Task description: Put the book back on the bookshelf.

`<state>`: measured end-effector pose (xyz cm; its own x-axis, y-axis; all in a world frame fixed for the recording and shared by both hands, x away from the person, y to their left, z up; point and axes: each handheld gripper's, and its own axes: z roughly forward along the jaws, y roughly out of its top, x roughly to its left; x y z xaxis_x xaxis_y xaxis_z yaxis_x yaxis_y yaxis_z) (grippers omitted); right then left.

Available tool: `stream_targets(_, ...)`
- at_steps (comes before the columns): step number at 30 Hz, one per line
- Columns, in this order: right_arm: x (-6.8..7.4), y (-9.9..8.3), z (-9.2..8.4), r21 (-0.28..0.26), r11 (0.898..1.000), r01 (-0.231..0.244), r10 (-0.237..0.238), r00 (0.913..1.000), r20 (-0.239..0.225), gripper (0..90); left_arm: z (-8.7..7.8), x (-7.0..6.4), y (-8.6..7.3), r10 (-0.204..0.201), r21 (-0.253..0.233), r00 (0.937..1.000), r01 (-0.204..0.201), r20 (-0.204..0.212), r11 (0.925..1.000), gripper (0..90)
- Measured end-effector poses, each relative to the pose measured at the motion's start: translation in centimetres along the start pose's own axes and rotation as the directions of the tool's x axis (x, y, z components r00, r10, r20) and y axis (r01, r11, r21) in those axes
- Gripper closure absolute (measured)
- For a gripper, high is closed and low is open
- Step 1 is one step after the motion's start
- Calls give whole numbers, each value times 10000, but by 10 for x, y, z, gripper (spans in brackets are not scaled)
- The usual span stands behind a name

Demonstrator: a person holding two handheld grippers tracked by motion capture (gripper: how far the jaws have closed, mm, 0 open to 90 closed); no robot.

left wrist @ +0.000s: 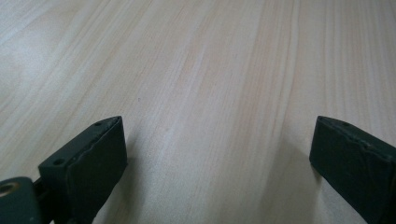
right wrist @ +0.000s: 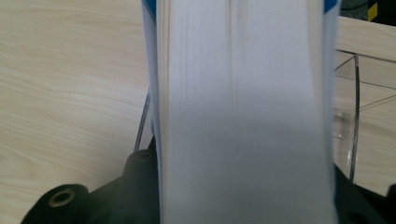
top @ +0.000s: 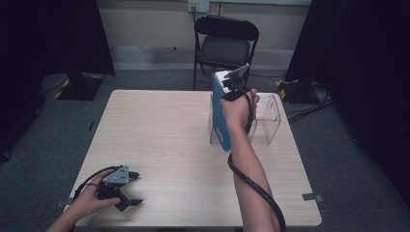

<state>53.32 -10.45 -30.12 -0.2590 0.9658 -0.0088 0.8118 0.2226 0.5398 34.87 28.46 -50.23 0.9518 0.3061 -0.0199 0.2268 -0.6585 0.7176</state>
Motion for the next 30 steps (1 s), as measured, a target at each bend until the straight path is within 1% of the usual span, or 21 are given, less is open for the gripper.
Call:
stream_targets(1,-1,0,0,-72,9999,-80,79,9999,-84,596,0,0,0,-4,0,10000,4,-5,10000,36)
stream_targets(4,-3,-3,-1,-404,9992,-80,72,9998,-187,568,0,0,0,-1,2,10000,1,-4,10000,36)
stream_targets(5,-4,-3,-1,-495,9987,-117,103,9995,-294,551,0,0,0,-6,0,10000,6,-1,10000,36)
stream_targets(7,-5,-4,-2,-549,9985,-74,46,9987,-500,527,0,0,0,-2,-2,10000,2,1,10000,36)
stream_targets(8,-6,-4,-3,-623,9980,-142,107,9983,-570,516,0,0,0,57,46,10000,-57,2,10000,37)
stream_targets(9,-6,-4,-3,-671,9977,-83,41,9981,-618,507,0,0,0,3,2,10000,-3,1,10000,37)
stream_targets(10,-6,-5,-4,-739,9973,-11,-34,9981,-619,495,0,0,0,-4,-3,10000,4,4,10000,36)
stream_targets(13,-8,-7,-8,-1034,9946,63,-124,9982,-589,414,0,0,0,2,2,10000,-2,2,10000,37)
stream_targets(14,-9,-8,-10,-1065,9943,15,-75,9984,-561,394,0,0,0,-20,-8,10000,20,-4,10000,36)
stream_targets(15,-11,-9,-11,-1061,9944,6,-81,9975,-699,392,1,0,0,-8,-110,10000,8,23,9999,37)
stream_targets(16,-12,-11,-13,-1059,9943,-98,3,9960,-897,373,1,0,0,-7,-112,10000,7,31,9999,36)
stream_targets(18,-13,-14,-16,-1160,9932,-56,-46,9961,-876,341,0,0,0,-17,-57,10000,18,17,10000,36)
stream_targets(19,-14,-17,-20,-1335,9910,-12,-100,9964,-836,341,0,0,0,-24,-5,10000,24,6,10000,36)
stream_targets(20,-15,-19,-22,-1444,9895,-22,-108,9959,-893,333,0,0,0,-25,-8,10000,25,5,10000,36)
stream_targets(23,-18,-26,-30,-1563,9877,61,-215,9950,-973,293,0,0,0,-6,-50,10000,6,18,10000,36)
stream_targets(25,-19,-30,-34,-1606,9870,97,-283,9931,-1139,281,1,0,0,-12,-75,10000,12,32,10000,35)
stream_targets(28,-22,-36,-40,-1595,9870,175,-364,9926,-1161,259,0,0,0,-21,-5,10000,21,29,10000,32)
stream_targets(30,-24,-39,-42,-1605,9868,226,-438,9906,-1297,252,1,0,0,9,-48,10000,-9,40,10000,31)
